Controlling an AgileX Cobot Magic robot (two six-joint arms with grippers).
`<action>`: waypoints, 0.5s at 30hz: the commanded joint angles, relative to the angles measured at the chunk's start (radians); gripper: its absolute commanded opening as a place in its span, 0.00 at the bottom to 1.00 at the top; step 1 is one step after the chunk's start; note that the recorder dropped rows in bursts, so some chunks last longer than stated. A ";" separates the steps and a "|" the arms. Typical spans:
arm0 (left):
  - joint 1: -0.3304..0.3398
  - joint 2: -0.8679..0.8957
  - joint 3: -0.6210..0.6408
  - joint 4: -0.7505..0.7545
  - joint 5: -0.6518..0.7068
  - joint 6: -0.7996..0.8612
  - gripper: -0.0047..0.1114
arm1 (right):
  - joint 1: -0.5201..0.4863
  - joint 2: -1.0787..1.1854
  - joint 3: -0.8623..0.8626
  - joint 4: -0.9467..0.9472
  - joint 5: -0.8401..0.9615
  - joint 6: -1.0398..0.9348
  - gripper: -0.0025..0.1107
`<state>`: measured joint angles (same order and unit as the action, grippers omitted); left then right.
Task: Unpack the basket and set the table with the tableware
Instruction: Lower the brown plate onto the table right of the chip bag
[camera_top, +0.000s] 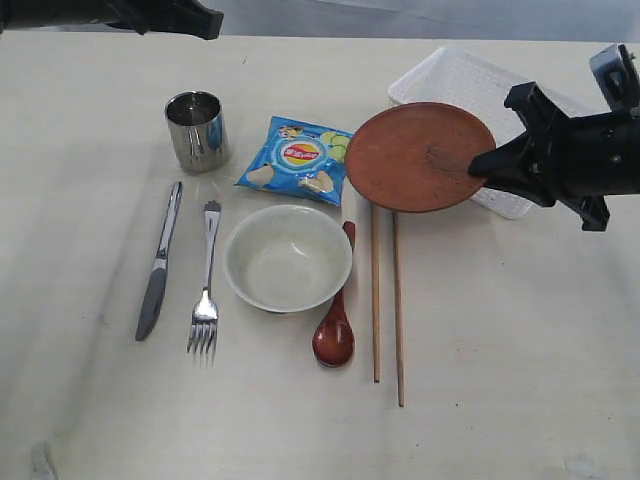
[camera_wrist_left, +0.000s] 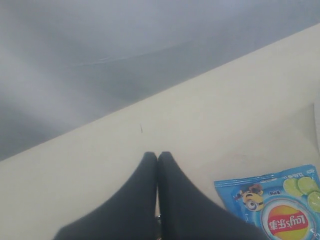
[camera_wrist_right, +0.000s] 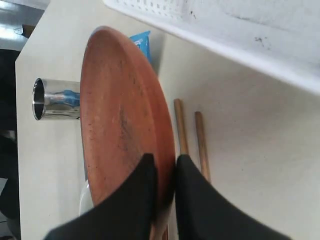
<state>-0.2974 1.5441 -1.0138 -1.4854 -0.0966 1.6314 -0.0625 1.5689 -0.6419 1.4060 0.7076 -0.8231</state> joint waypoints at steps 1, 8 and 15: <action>-0.003 -0.004 0.006 -0.007 0.008 -0.006 0.04 | 0.036 -0.010 0.005 0.022 0.005 -0.014 0.02; -0.003 -0.004 0.006 -0.007 0.008 -0.006 0.04 | 0.125 -0.010 0.005 0.109 -0.176 -0.042 0.02; -0.003 -0.004 0.006 -0.007 0.008 -0.006 0.04 | 0.125 -0.010 0.005 0.152 -0.227 -0.044 0.02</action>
<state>-0.2974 1.5441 -1.0138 -1.4854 -0.0926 1.6314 0.0607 1.5689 -0.6419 1.5190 0.4873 -0.8576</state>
